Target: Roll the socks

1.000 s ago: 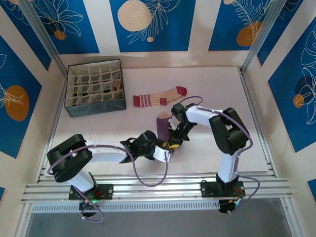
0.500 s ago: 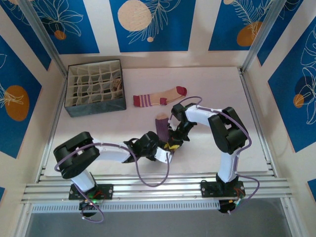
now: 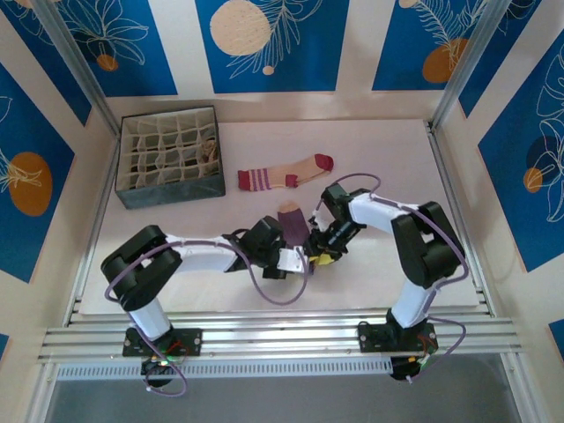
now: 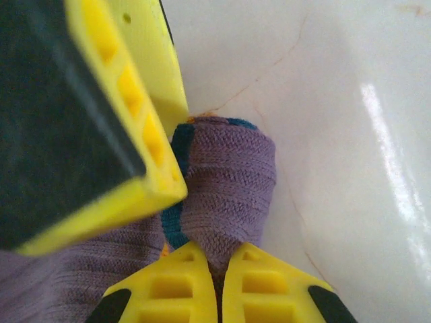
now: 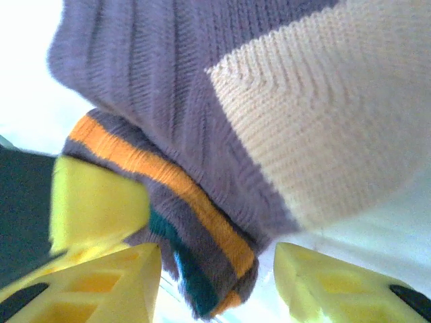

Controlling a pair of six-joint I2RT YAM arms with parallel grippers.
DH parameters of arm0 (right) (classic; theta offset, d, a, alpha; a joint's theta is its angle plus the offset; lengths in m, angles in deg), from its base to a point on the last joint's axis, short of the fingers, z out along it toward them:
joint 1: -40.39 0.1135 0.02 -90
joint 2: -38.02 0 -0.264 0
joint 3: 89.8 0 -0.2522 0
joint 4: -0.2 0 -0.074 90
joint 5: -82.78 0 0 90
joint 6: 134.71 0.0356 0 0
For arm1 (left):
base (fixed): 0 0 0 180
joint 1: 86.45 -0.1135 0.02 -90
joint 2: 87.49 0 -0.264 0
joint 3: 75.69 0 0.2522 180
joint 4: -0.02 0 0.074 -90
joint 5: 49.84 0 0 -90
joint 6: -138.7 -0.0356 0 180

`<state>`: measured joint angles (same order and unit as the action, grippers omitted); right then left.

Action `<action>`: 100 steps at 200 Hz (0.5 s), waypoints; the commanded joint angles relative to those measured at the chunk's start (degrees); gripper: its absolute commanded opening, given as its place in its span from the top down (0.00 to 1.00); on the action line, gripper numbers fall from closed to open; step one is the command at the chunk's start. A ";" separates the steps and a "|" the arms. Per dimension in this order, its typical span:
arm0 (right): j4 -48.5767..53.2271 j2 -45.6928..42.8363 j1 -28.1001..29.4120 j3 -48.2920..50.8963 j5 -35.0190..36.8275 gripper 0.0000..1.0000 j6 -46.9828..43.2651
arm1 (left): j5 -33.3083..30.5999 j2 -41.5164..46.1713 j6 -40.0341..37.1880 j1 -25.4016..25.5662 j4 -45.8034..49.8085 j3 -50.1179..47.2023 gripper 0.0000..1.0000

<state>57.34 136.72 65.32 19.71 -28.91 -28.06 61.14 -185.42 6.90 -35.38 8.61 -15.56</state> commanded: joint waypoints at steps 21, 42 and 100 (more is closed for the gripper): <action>-10.37 -8.14 -1.27 6.09 -2.80 0.54 4.73 | 16.40 -7.02 9.86 -4.17 16.84 5.73 1.00; -14.11 -10.43 -1.18 9.12 -3.89 0.54 5.94 | 19.22 -10.26 13.09 -6.09 21.38 9.87 1.00; -20.42 -10.43 -0.89 13.22 -5.55 0.53 5.49 | 24.79 -17.00 25.57 -11.74 26.36 16.80 1.00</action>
<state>40.22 126.21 64.05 32.12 -32.10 -22.88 84.76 -198.60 24.67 -44.89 27.73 1.16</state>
